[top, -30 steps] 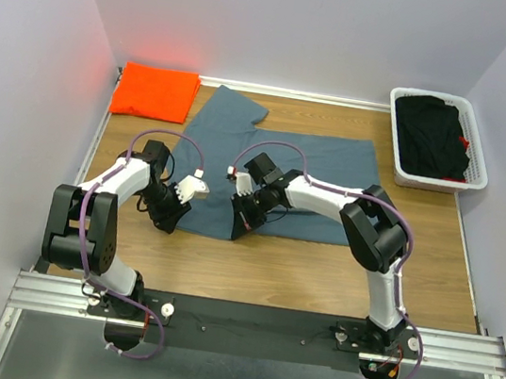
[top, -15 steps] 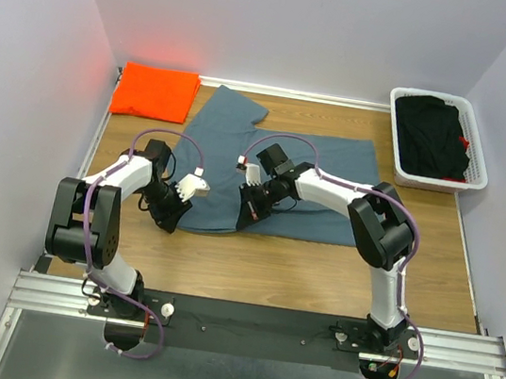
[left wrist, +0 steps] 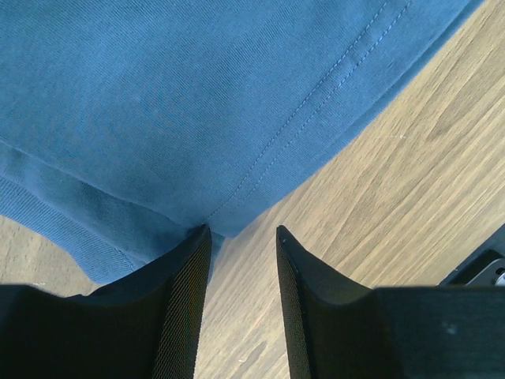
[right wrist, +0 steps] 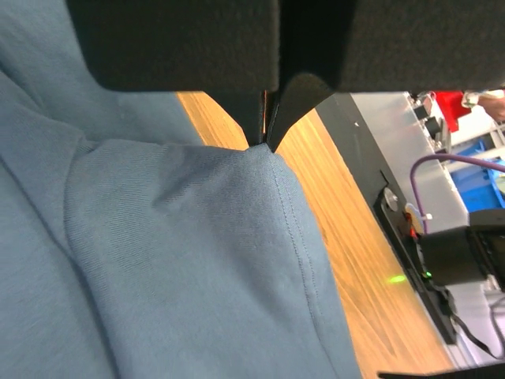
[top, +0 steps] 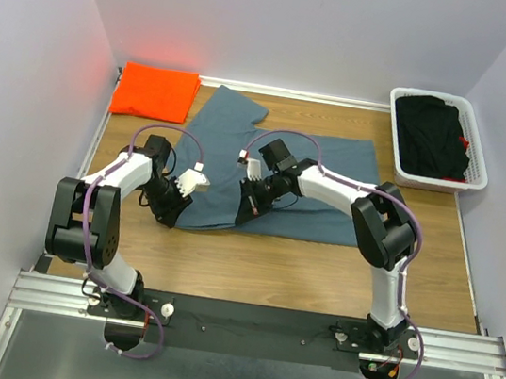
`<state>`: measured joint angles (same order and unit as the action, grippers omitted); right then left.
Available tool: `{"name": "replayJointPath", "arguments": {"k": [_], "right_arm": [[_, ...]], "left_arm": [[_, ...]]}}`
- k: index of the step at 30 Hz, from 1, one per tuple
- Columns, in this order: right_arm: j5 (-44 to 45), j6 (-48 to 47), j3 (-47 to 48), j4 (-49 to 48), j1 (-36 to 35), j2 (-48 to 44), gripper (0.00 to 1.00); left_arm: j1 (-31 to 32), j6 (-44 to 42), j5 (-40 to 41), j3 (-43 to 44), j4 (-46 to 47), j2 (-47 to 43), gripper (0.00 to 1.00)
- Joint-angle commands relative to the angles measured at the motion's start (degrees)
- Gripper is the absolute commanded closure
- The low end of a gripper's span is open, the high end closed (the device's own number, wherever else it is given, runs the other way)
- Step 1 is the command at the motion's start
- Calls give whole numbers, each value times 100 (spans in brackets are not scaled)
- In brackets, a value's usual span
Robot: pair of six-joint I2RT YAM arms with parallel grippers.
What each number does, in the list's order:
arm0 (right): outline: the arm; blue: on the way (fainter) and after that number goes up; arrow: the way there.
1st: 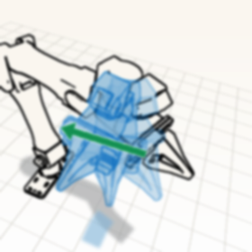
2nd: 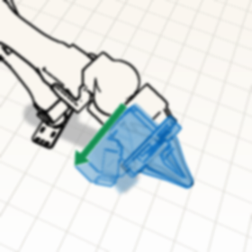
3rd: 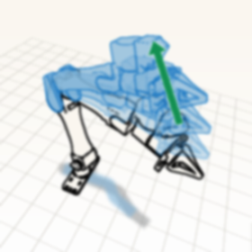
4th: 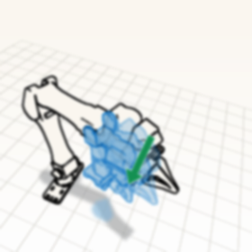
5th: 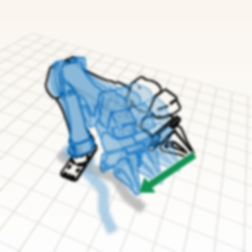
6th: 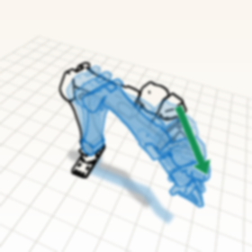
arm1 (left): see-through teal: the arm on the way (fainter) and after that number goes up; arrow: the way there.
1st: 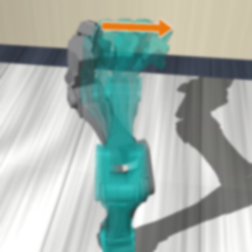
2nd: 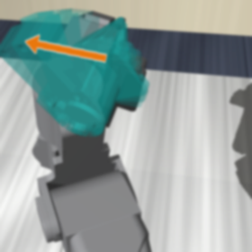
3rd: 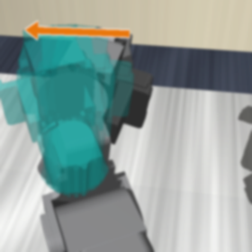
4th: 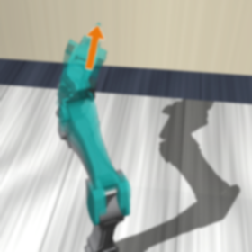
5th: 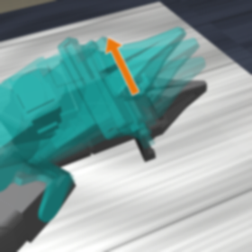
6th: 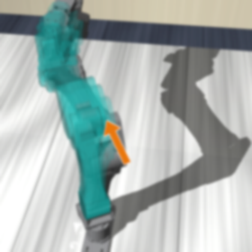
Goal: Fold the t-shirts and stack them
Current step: Fold the flattened tshirt in 1/3 of the way
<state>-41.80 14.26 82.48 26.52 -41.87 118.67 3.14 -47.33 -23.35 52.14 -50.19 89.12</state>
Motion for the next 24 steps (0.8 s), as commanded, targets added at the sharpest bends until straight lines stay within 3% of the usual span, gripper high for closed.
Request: {"name": "replayJointPath", "arguments": {"k": [1,12,24], "right_arm": [[-223,121,242,-130,152,-266,99],[-285,173,225,-156,240,-187,99],[-276,244,243,-191,363,24,100]], "left_arm": [[29,48,112,86,115,-53,53],[47,84,86,-37,229,61,61],[644,-40,-64,59,62,-562,59]]}}
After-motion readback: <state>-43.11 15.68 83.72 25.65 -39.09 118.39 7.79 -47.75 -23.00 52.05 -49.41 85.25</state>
